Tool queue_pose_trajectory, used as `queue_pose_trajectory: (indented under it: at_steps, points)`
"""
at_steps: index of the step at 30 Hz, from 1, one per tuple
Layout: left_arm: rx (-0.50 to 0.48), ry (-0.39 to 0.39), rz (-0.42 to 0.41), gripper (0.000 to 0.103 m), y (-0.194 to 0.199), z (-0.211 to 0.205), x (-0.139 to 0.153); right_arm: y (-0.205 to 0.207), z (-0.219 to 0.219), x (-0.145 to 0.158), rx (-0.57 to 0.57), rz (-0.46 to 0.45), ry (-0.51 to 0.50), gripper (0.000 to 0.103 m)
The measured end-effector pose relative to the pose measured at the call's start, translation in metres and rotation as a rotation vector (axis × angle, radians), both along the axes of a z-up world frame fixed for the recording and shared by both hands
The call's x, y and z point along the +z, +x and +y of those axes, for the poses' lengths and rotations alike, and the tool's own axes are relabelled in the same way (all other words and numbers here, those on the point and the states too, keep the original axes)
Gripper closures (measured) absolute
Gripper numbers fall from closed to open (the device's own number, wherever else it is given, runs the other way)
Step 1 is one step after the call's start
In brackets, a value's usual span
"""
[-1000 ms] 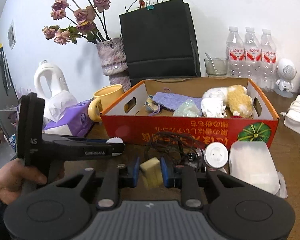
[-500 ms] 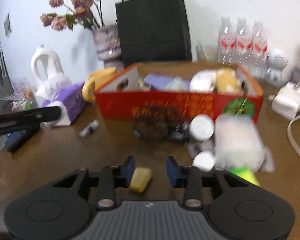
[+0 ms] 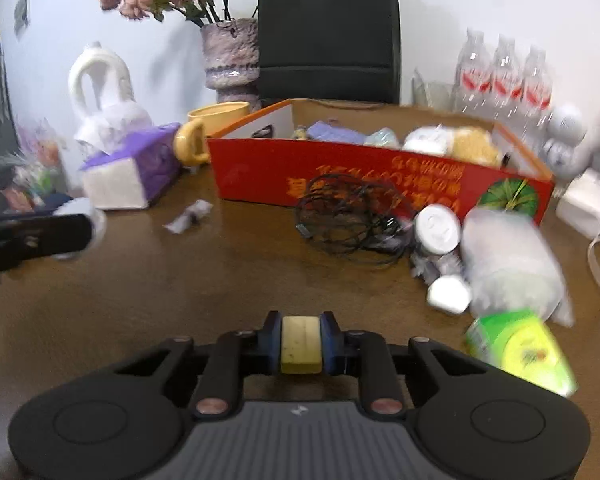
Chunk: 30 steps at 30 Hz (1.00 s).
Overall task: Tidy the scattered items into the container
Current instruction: 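Lift the bottle cap and soap bar from the table, then carry cap and soap bar over the box and open both tools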
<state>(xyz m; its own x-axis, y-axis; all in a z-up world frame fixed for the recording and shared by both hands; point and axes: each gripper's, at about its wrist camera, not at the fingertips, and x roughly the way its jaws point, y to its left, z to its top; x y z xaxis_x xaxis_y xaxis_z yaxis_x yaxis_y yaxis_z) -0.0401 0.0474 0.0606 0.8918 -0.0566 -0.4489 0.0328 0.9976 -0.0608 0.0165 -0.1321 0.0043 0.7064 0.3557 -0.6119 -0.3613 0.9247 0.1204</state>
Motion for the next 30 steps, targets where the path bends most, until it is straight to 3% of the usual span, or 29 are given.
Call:
queue_pose_trajectory:
  at_steps: [7,13,17,23,27,30]
  points:
    - [0.066,-0.019,-0.054,0.063,-0.027,-0.021,-0.009,-0.058,-0.023,0.04,-0.068,-0.202,0.077,0.084]
    - [0.073,-0.033,-0.133,0.063,-0.076,-0.043,-0.014,-0.122,-0.043,0.049,-0.099,-0.364,0.108,0.084]
    - [0.067,-0.011,-0.178,0.063,-0.087,-0.05,-0.01,-0.145,-0.053,0.049,-0.104,-0.389,0.11,0.084]
    - [0.032,-0.075,-0.194,0.063,-0.028,-0.035,0.018,-0.115,-0.055,0.074,-0.125,-0.401,0.137,0.084]
    - [0.035,-0.01,-0.275,0.063,0.034,-0.032,0.062,-0.061,-0.056,0.111,-0.115,-0.413,0.148,0.084]
    - [0.024,-0.017,-0.256,0.063,0.088,-0.034,0.103,-0.009,-0.056,0.144,-0.096,-0.391,0.166,0.084]
